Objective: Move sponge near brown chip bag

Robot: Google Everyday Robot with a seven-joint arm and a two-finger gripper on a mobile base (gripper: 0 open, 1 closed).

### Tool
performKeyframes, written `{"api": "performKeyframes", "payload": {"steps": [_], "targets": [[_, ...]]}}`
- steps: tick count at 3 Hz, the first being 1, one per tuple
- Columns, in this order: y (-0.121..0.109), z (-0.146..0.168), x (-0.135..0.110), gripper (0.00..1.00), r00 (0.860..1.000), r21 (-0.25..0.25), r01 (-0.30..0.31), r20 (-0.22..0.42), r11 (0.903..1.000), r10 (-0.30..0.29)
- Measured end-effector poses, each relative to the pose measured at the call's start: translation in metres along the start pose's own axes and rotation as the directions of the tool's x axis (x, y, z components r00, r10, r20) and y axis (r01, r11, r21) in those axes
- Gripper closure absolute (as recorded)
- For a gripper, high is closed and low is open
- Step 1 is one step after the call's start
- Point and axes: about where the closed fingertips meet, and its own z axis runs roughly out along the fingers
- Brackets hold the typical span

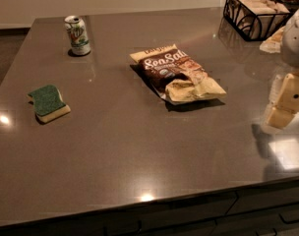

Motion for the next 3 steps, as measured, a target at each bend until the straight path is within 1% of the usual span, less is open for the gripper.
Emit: {"api": "performKeyframes", "payload": {"steps": [1,2,3], "targets": [[-0.001,0.000,-0.002,0.00,1.000,0.003,0.001,0.004,1.0000,-0.001],[-0.008,0.010,-0.025,0.00,0.999,0.007,0.034,0.037,0.9994,-0.034],[-0.016,0.030,-0.063,0.00,0.995,0.002,0.074,0.073,0.9973,-0.074]]}}
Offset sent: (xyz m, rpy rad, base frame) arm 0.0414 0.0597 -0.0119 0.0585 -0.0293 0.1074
